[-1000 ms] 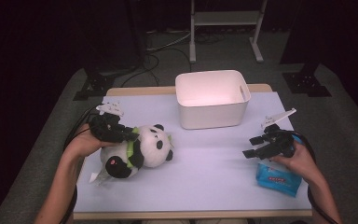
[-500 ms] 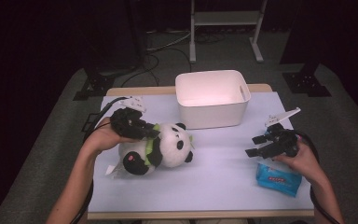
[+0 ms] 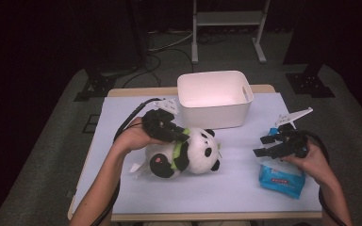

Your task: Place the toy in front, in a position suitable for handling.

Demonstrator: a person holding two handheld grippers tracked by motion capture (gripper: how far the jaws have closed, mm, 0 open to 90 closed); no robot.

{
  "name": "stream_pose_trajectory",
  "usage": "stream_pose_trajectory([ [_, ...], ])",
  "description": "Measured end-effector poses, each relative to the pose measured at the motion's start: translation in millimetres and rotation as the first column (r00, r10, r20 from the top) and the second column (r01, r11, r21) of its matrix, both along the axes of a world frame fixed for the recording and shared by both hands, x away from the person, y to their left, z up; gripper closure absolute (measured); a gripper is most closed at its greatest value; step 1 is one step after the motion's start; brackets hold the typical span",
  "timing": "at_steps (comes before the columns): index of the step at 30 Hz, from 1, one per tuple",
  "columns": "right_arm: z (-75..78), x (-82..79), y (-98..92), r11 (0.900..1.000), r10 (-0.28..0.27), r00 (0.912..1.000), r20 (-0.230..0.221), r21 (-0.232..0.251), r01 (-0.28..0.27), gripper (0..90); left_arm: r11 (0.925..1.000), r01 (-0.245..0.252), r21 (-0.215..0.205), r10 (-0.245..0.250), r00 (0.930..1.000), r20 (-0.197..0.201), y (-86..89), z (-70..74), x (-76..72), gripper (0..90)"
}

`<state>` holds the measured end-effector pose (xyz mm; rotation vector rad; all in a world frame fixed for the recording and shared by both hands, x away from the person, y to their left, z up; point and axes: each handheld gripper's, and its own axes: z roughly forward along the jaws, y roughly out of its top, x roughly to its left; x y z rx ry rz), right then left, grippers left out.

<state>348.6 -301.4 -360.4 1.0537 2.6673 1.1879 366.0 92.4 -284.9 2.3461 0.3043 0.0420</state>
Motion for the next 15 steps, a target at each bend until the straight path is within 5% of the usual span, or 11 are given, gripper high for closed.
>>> stream_pose_trajectory([
  [15,2.1,-0.8,-10.5,1.000,-0.021,0.9998,0.005,0.013,0.021,28.3,0.9979,0.064,0.000,-0.064,0.9974,-0.032,-50.5,-12.2,5.0,75.2],
])
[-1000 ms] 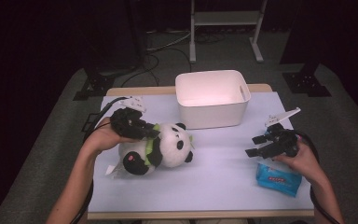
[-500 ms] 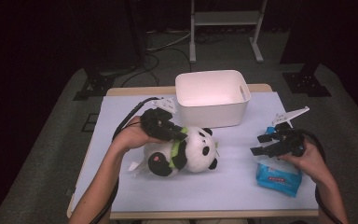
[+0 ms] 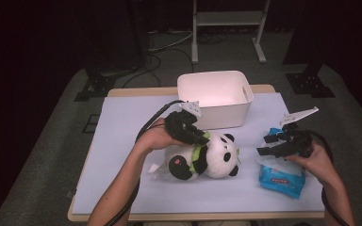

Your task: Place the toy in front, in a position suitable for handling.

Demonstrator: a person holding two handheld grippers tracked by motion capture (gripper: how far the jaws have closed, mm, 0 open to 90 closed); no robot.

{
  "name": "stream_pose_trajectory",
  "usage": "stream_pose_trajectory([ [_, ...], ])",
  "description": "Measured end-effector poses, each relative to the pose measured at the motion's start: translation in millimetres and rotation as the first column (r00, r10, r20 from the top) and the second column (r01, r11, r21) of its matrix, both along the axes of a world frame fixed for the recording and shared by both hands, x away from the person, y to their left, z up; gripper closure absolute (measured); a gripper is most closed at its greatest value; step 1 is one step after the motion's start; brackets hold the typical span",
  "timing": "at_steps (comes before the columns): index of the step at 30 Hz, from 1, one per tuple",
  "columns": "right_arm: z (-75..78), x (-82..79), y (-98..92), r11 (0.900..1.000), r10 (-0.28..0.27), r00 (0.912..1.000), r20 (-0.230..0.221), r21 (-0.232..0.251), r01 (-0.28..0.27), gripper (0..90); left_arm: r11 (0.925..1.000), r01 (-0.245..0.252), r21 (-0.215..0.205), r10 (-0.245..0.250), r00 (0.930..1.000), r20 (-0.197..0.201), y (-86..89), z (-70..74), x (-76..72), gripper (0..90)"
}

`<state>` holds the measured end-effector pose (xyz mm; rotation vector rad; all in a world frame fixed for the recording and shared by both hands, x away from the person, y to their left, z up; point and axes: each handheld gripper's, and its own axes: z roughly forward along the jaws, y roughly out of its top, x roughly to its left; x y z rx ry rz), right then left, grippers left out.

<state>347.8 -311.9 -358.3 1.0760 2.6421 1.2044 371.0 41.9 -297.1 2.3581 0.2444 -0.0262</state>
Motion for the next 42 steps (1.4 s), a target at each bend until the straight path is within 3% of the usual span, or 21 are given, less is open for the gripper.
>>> stream_pose_trajectory([
  [11,-3.1,0.5,-2.7,1.000,-0.007,0.9999,-0.009,-0.004,0.007,28.3,0.9997,0.001,0.023,0.000,0.9991,-0.043,-6.3,-24.3,1.9,74.6],
  [16,-6.3,1.2,-0.8,1.000,-0.004,0.9998,-0.020,-0.014,0.004,28.0,0.9999,-0.012,0.007,0.012,0.9983,-0.058,0.6,-31.6,2.7,73.6],
  [22,-9.2,2.5,3.5,1.000,0.000,0.9995,-0.031,-0.031,-0.001,28.1,0.9999,-0.010,-0.002,0.010,0.9989,-0.045,3.8,-31.1,1.4,66.1],
  [28,-9.7,2.4,5.1,0.999,0.004,0.9993,-0.036,-0.035,-0.005,28.1,0.9997,-0.019,-0.014,0.019,0.9995,-0.025,8.1,-29.1,0.0,52.6],
  [32,-9.0,2.5,5.5,0.999,0.001,0.9992,-0.040,-0.044,-0.003,28.0,0.9986,-0.031,-0.043,0.031,0.9995,-0.011,14.8,-23.1,-1.7,44.6],
  [42,6.9,-0.1,3.7,0.998,-0.004,0.9994,-0.036,-0.067,0.002,28.0,0.9955,-0.066,-0.068,0.067,0.9977,0.011,36.8,-13.5,-13.2,31.9],
])
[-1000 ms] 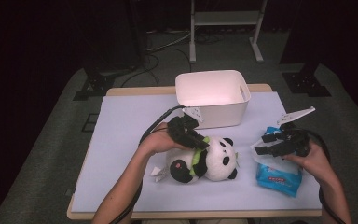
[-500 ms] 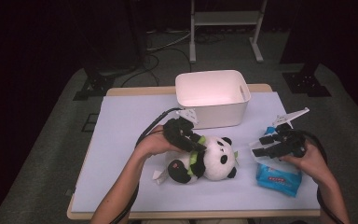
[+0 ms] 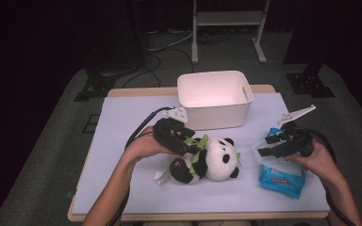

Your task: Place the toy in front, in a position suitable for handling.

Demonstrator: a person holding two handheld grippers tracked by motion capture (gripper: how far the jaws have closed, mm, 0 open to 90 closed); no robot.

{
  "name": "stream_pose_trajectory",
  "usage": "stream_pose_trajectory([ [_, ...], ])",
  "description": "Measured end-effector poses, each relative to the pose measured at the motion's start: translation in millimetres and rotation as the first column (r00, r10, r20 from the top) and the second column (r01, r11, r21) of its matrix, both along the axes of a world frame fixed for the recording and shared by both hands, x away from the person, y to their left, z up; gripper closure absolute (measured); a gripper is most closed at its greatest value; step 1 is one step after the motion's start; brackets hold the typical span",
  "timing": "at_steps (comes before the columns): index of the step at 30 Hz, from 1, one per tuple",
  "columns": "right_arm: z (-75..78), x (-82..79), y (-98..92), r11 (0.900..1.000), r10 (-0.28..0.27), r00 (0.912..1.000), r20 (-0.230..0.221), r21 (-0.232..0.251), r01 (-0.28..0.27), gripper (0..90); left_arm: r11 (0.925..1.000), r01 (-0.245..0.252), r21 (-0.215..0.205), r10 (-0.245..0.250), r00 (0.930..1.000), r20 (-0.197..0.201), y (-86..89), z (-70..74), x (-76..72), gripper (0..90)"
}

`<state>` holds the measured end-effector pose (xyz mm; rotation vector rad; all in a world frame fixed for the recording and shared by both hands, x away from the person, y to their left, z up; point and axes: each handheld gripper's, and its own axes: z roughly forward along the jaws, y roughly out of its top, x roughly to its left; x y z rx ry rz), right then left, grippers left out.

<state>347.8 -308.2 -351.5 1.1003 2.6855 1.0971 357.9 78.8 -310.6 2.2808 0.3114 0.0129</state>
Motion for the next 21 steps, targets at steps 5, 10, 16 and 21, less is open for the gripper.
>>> stream_pose_trajectory([
  [5,7.2,-1.0,-5.6,1.000,-0.012,0.9999,-0.002,-0.006,0.012,27.9,0.9997,-0.022,-0.007,0.022,0.9997,0.008,15.1,-1.5,-5.9,27.8],
  [10,9.2,-2.7,-10.3,0.999,-0.021,0.9998,0.003,-0.033,0.021,28.4,0.9988,-0.048,-0.010,0.048,0.9988,0.009,29.6,-3.5,-9.8,26.5],
  [16,6.5,-8.4,-17.8,0.995,-0.028,0.9996,-0.003,-0.098,0.028,34.1,0.9975,-0.070,0.001,0.070,0.9975,0.012,41.8,-10.6,-14.8,23.8],
  [21,-0.1,-11.1,-23.2,0.990,-0.035,0.9993,-0.011,-0.136,0.033,37.9,0.9965,-0.084,0.002,0.084,0.9964,0.009,48.3,-17.2,-18.4,22.1],
])
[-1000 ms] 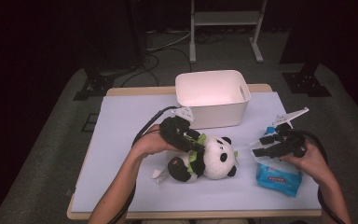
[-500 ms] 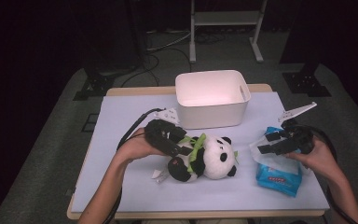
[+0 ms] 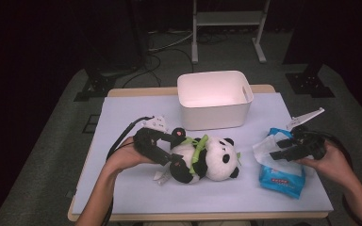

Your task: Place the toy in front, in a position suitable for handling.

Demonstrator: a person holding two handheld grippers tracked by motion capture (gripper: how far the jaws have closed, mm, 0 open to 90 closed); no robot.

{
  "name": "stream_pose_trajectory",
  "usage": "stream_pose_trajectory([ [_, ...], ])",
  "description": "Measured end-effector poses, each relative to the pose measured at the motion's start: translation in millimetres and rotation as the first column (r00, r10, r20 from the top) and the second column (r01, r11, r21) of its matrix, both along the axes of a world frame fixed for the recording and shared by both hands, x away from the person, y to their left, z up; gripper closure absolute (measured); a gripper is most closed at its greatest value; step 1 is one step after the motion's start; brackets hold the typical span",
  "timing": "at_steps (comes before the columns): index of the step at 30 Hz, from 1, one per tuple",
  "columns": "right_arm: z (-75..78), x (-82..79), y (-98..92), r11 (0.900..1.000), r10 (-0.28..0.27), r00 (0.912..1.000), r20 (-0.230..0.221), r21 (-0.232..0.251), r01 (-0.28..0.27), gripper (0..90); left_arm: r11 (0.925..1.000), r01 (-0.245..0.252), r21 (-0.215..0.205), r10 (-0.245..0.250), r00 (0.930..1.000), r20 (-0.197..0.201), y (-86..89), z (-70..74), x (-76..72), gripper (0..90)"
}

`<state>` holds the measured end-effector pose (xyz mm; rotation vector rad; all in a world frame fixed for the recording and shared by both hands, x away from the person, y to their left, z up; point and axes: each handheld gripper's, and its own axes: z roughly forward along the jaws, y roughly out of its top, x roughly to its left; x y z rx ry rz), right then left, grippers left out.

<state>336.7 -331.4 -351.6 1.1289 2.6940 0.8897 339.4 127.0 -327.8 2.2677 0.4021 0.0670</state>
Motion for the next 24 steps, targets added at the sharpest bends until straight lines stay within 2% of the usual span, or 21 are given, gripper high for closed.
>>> stream_pose_trajectory([
  [4,-4.9,-0.8,-2.6,1.000,-0.002,1.0000,0.007,-0.010,0.002,41.5,0.9999,-0.014,0.002,0.014,0.9999,-0.002,3.6,-7.9,-2.6,20.7],
  [9,-11.6,-1.2,-2.0,1.000,-0.008,0.9998,0.017,-0.030,0.009,47.7,0.9995,-0.018,-0.025,0.017,0.9995,-0.025,7.4,-18.7,-3.5,20.5],
  [12,-15.8,-1.8,-0.9,0.998,-0.021,0.9993,0.032,-0.056,0.023,53.8,0.9988,-0.020,-0.045,0.018,0.9995,-0.028,8.8,-21.7,-4.8,20.5],
  [19,-22.5,-2.5,6.6,0.992,-0.029,0.9978,0.060,-0.119,0.036,71.6,0.9982,-0.006,-0.060,0.004,0.9997,-0.025,8.7,-26.7,-8.5,20.8],
  [20,-22.1,-2.2,7.1,0.992,-0.036,0.9978,0.056,-0.123,0.042,75.9,0.9979,-0.005,-0.064,0.004,0.9996,-0.028,8.5,-27.4,-8.8,20.8],
  [23,-20.9,-1.2,6.9,0.990,-0.039,0.9980,0.050,-0.131,0.045,80.0,0.9967,-0.002,-0.081,-0.001,0.9995,-0.031,8.4,-30.9,-9.6,20.8],
  [24,-19.5,-1.6,6.9,0.990,-0.039,0.9979,0.051,-0.134,0.046,84.3,0.9964,0.001,-0.084,-0.003,0.9995,-0.033,8.4,-31.7,-9.8,20.8],
])
